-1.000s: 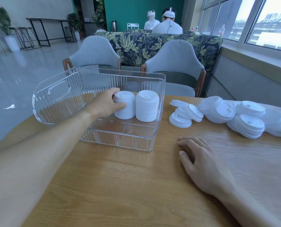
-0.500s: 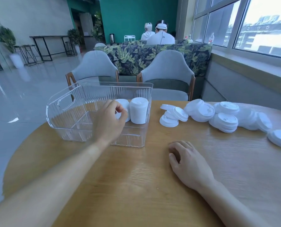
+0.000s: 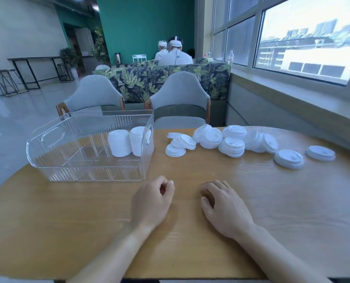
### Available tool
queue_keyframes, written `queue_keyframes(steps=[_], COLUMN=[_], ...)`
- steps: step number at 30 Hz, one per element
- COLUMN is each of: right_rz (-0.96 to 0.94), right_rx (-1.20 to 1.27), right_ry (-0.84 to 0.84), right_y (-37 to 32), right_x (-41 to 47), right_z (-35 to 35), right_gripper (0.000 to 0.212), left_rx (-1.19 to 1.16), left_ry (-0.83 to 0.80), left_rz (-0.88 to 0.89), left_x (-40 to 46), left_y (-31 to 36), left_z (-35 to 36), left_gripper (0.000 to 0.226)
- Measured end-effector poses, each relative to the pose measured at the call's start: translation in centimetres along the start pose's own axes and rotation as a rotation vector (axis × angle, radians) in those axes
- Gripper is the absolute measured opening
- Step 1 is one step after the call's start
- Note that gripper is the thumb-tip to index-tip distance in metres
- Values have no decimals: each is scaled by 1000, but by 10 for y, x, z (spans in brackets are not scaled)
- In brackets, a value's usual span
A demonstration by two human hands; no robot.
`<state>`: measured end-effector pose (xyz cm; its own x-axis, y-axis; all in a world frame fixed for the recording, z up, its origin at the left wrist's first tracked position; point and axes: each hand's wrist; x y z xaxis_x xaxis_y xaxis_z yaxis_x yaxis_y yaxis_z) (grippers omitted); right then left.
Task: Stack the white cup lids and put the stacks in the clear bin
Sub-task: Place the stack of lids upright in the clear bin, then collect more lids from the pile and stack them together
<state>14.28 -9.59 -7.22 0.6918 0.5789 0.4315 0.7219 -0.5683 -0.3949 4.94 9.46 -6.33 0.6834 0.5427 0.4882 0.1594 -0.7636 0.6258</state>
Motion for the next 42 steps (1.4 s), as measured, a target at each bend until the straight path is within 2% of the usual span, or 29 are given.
queue_keyframes(steps=[5,13,17,23,29,35,42], right_rz=[44,195,320,502,638,695,708], right_rx=[-25,-50,-89,-132,-111,-114,-85], right_ry=[20,65,114,183,311,360,369], right_y=[30,86,119,185,244,285,319], right_x=[-13,-23,-20,-9,1,19,41], right_z=[-19,-52,-68,-102,-127,-136,-135], right_gripper=[18,16,26,38,41,56,79], left_rx=[84,156,148,116,77,151,183], left_ry=[-207,-269,-332,-409,-443,-370,-268], left_rz=[-6,223,328,362,408,391,389], left_x=[-6,-9,0,21,40,51,57], left_y=[33,101,122,154,186,213,226], left_z=[31,95,126,173,220,253,279], left_gripper=[23,9,25,39,51,65,63])
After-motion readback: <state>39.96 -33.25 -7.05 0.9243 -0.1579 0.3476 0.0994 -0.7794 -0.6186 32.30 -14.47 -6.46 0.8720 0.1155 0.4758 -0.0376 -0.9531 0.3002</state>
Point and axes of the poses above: each hand's wrist, its own x-axis towards the middle knuckle, its own z-axis out of the palm, y = z × x, and after that the axes turned 3 degrees about y, right-handed
